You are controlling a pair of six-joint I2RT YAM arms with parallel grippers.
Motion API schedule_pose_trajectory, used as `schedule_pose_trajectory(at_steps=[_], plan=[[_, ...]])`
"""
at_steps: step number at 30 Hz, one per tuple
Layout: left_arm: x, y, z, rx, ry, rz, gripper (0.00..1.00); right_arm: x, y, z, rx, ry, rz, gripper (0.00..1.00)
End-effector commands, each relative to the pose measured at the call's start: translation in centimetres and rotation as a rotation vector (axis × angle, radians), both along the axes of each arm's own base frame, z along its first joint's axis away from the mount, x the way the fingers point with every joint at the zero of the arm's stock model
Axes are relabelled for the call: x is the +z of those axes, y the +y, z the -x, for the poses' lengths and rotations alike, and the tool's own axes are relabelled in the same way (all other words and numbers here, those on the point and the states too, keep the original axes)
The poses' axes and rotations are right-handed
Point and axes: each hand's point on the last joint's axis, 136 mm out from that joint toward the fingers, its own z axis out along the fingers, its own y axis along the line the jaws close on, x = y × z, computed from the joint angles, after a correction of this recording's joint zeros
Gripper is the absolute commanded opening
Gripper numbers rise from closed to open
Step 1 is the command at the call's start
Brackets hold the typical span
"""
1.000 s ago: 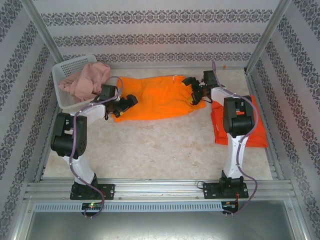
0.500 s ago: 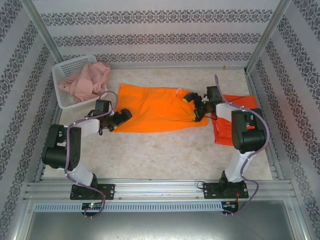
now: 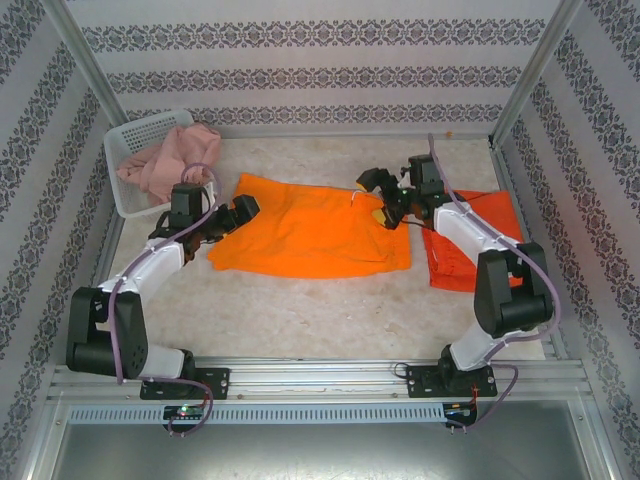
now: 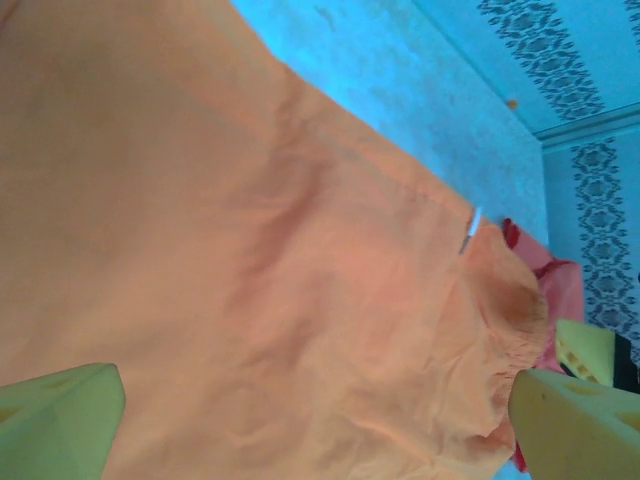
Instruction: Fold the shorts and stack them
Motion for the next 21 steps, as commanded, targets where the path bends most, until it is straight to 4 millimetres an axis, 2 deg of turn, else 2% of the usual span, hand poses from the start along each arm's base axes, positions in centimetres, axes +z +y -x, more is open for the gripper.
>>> schedule_pose_trajectory(at_steps=[1, 6, 9, 12, 16, 21], plan=[[-1.0, -1.3, 0.2, -0.02, 0.031, 0.034, 0.99, -2.3, -0.8, -1.3, -0.004, 0.047, 0.039, 0.98], [-5.2, -1.7, 1.2, -0.016, 0.107, 0.036, 0.98, -4.0, -1.1, -2.9, 0.015, 0.088, 0.022, 0.98], [-7.8, -1.3, 2.1, -0.003, 0.159, 0.017, 0.98, -5.3, -1.9, -3.8, 0.005, 0.11, 0.018, 0.98], [-10.1, -0.9, 3.2, 0.006, 0.21, -0.015, 0.97, -5.8, -3.1, -5.2, -0.02, 0.112, 0.005, 0.98], [-12.5, -0.3, 4.4, 0.015, 0.27, -0.05, 0.97, -6.5, -4.6, -6.8, -0.04, 0.121, -0.009, 0.98], [-14.1, 0.2, 5.6, 0.029, 0.312, -0.068, 0.97, -9.2, -5.5, -7.6, -0.036, 0.179, -0.027, 0.98]])
